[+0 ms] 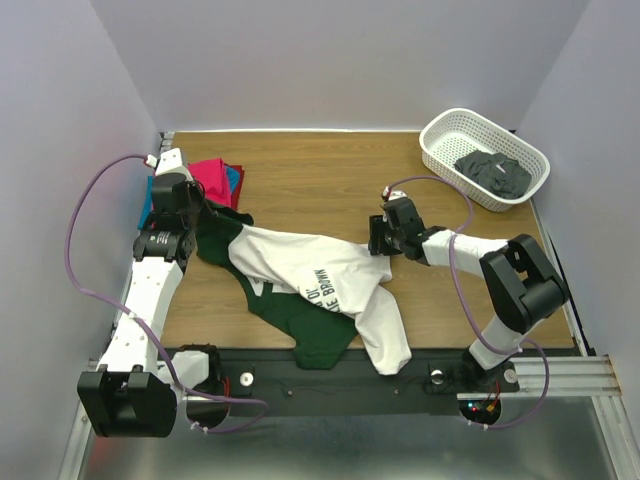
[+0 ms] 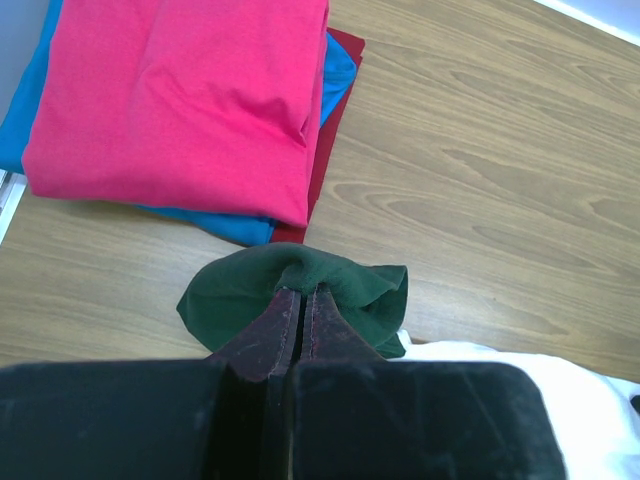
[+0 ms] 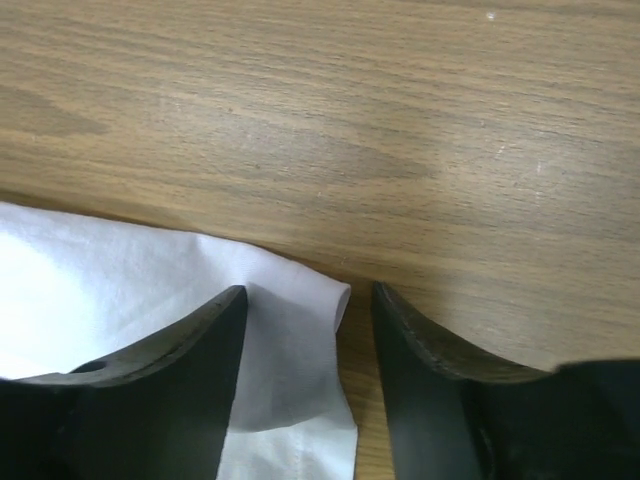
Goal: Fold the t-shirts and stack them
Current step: Flatten the tshirt out
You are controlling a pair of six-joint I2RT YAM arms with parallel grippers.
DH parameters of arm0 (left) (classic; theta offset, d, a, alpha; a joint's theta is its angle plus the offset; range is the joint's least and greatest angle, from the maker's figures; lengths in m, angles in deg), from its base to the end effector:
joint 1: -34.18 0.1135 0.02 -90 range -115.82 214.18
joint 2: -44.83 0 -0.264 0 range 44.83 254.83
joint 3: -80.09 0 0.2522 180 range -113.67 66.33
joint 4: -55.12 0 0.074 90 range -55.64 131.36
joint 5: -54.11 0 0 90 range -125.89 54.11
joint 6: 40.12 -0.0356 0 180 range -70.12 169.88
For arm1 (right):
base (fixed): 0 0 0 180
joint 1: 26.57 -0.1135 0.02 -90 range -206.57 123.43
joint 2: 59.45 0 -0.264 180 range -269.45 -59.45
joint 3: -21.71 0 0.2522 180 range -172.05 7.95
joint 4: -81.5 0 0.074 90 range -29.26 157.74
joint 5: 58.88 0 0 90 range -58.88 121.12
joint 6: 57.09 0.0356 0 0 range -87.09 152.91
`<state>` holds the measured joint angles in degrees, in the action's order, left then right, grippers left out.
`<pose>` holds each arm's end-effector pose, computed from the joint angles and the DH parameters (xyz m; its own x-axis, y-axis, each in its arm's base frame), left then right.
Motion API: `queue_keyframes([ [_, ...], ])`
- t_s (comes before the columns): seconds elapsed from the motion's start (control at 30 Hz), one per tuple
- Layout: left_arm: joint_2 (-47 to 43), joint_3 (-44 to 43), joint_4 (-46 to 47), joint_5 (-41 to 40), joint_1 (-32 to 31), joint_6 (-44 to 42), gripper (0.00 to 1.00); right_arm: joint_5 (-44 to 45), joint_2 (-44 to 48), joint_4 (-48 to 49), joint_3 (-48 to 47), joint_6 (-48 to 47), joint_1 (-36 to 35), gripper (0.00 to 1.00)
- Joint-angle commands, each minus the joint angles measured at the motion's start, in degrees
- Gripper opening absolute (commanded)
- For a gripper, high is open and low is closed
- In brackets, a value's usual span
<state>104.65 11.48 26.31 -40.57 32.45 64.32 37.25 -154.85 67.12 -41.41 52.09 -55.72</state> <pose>0.2394 -0.0043 0.3428 -0.3198 -0.2390 -0.9169 -0.1304 0.9696 -0.2072 0.2928 0.1590 0.1621 -0.7380 -0.0376 -0.6737 -0.1883 0.9703 0.1521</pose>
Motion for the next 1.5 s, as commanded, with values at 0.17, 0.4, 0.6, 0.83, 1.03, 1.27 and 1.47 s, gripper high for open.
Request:
queue_keyframes([
  [0.17,-0.49,0.27,2.13,0.3,0.33,-0.81,0.0,-3.05,-2.43,3.08,-1.17,-0.81,0.32,0.08],
  [0.4,-1.1,-4.64,3.27,2.05,0.33,1.2,0.0,0.19,5.99,-1.38,-8.88,-5.1,0.84,0.0],
  [0.6,-0.4,-15.54,5.29,4.42,0.33,4.28,0.0,5.38,13.48,-6.32,-20.05,-11.88,1.37,0.0],
  [0.83,-0.56,-26.88,7.31,9.6,0.33,2.88,0.0,6.7,19.97,-8.87,-29.91,-17.68,1.64,0.0],
  [1.03,-1.89,-38.38,4.69,18.65,0.33,-0.1,0.0,3.01,31.48,-12.38,-33.95,-21.99,1.55,0.0],
  [1.27,-1.63,-55.68,-5.59,25.85,0.33,-0.46,0.0,-2.33,41.77,-18.7,-41.5,-21.47,1.55,0.0],
  [1.47,-1.72,-70.1,-7.89,33.67,0.33,3.22,0.0,-5.78,46.17,-21.96,-48.35,-20.59,1.55,0.0],
])
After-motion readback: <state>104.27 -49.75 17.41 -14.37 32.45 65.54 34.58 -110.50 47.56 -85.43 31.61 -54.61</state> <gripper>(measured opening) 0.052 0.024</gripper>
